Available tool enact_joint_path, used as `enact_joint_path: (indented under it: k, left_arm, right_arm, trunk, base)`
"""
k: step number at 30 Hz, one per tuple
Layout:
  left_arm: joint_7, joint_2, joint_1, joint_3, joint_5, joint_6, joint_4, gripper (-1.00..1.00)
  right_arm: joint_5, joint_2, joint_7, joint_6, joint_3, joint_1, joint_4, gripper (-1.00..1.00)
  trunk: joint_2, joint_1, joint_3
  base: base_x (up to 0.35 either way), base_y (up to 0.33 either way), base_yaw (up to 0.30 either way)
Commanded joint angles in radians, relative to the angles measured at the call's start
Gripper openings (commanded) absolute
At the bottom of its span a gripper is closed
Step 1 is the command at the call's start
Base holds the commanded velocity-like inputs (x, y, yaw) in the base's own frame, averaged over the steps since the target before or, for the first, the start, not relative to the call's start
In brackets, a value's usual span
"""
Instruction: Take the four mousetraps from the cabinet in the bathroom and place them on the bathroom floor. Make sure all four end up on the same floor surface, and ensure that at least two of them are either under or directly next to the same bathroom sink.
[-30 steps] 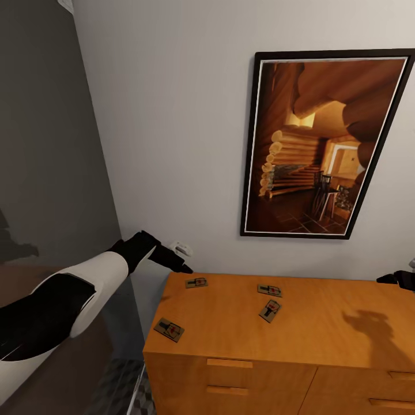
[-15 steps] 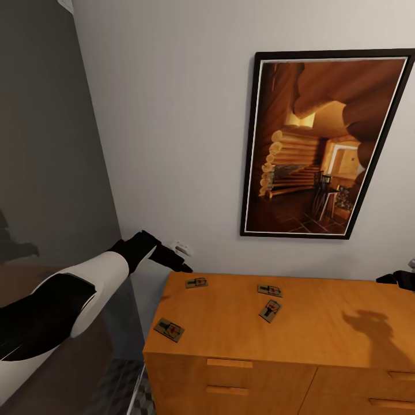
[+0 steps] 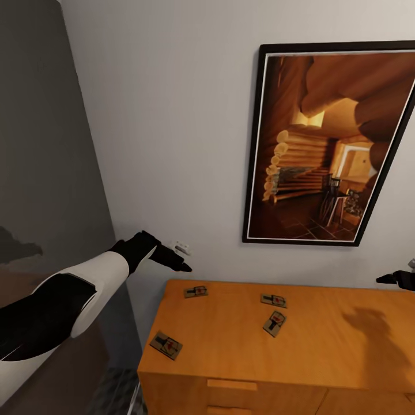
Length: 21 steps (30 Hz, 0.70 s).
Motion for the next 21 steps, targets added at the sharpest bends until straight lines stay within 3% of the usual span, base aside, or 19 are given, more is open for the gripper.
enact_joint_path:
  k: [1,21]
  left_arm:
    - [-0.004,0.000,0.000,0.008,-0.009,0.006,-0.002,1.00]
    - [-0.002,-0.011,0.000,0.009,0.003,0.007,0.007,1.00]
  right_arm:
    - [0.010,0.000,0.007,0.002,-0.002,0.000,-0.001,1.00]
    - [0.010,0.000,0.007,0.002,-0.002,0.000,-0.001,1.00]
  trunk:
    - [-0.001,0.001,-0.001]
    - [-0.001,0.001,-0.001]
  base:
    - [0.112,0.000,0.000]
    - [0.022,0.000,0.000]
